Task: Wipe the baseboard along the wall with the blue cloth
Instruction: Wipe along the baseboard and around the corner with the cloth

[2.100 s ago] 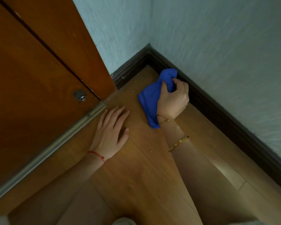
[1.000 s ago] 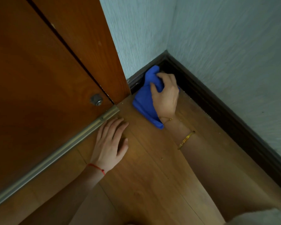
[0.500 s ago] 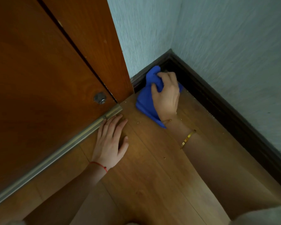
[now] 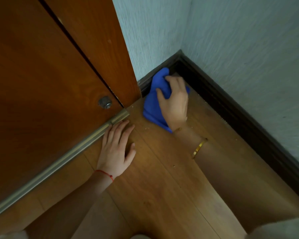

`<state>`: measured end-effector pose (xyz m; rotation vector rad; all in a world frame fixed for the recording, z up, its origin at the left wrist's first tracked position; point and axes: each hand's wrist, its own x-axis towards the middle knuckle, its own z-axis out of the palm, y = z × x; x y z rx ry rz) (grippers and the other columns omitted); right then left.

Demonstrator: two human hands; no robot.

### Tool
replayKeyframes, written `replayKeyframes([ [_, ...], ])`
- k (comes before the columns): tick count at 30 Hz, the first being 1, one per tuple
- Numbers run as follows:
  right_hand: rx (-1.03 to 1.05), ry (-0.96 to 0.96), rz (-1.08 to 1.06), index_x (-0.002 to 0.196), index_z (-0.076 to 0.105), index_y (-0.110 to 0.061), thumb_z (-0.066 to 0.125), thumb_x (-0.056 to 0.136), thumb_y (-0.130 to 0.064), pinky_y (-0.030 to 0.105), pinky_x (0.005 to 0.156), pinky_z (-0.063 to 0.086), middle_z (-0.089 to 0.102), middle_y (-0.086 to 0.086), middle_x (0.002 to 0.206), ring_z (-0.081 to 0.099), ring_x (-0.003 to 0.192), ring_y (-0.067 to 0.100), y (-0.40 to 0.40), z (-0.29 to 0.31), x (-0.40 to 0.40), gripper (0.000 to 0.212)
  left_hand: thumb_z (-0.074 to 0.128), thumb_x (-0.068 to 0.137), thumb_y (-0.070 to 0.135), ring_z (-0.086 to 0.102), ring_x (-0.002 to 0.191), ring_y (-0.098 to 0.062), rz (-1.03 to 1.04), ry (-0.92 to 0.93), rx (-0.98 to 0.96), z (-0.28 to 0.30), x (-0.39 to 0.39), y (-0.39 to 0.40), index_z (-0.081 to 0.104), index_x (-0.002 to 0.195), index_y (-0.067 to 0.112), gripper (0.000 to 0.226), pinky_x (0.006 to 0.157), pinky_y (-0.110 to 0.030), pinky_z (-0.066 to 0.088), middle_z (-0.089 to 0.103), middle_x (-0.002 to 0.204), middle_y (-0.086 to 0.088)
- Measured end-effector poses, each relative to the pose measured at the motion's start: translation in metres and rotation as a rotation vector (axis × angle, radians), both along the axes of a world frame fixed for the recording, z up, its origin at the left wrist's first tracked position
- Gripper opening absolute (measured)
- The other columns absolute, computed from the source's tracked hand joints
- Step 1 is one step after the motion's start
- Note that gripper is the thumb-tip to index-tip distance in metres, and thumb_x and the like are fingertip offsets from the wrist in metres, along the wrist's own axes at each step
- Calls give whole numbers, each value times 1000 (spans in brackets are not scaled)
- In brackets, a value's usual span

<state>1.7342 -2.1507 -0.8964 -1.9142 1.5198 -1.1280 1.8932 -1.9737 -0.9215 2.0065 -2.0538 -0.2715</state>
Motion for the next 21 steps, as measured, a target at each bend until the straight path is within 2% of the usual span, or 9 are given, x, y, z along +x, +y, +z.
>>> replayKeyframes([
  [2, -30, 47, 131, 118, 61, -3, 69, 88, -13, 18, 89, 44, 60, 13, 114, 59, 103, 21, 20, -4, 5, 33, 47, 95, 34, 34, 144, -27, 4, -3, 1, -1, 0, 0, 48, 145, 11, 55, 120, -54, 25, 42, 153, -11],
  [5, -89, 107, 268, 118, 62, -2, 67, 88, -9, 32, 97, 48, 61, 13, 114, 59, 106, 24, 21, -8, 0, 32, 47, 95, 34, 34, 144, -27, 3, -2, 3, -1, 0, 0, 48, 144, 11, 54, 119, -56, 27, 42, 153, -11],
  [7, -84, 108, 201, 118, 63, -2, 64, 86, -5, 39, 96, 49, 62, 14, 114, 59, 106, 27, 2, -8, -10, 32, 47, 95, 35, 34, 144, -27, 3, 1, 7, -1, 0, 0, 48, 144, 11, 55, 119, -55, 26, 42, 153, -11],
  [10, -30, 65, -13, 114, 66, -3, 61, 83, -3, 44, 90, 50, 61, 16, 110, 60, 101, 31, -27, -3, -21, 31, 46, 95, 34, 35, 143, -28, 4, 2, 4, -1, 0, 0, 49, 144, 11, 54, 119, -54, 26, 42, 152, -11],
  [12, -9, 74, -88, 112, 65, -2, 62, 85, -3, 45, 88, 52, 61, 17, 109, 61, 99, 32, -32, -1, -14, 28, 46, 95, 34, 36, 143, -29, 3, 1, -2, -1, 0, -1, 50, 143, 10, 53, 119, -55, 27, 43, 151, -11],
  [15, -30, 99, -89, 113, 64, -1, 63, 87, -5, 43, 90, 51, 62, 17, 109, 60, 100, 31, -18, -3, -2, 26, 47, 95, 35, 36, 143, -28, 2, 5, 0, -1, 1, -1, 50, 142, 10, 54, 119, -55, 27, 44, 151, -12],
  [21, -155, 199, 248, 116, 63, 0, 65, 89, -7, 36, 94, 51, 63, 16, 112, 60, 104, 28, 2, -8, -12, 28, 47, 95, 35, 35, 144, -28, 5, 11, 23, -2, 1, 0, 48, 145, 12, 55, 118, -57, 27, 42, 153, -10],
])
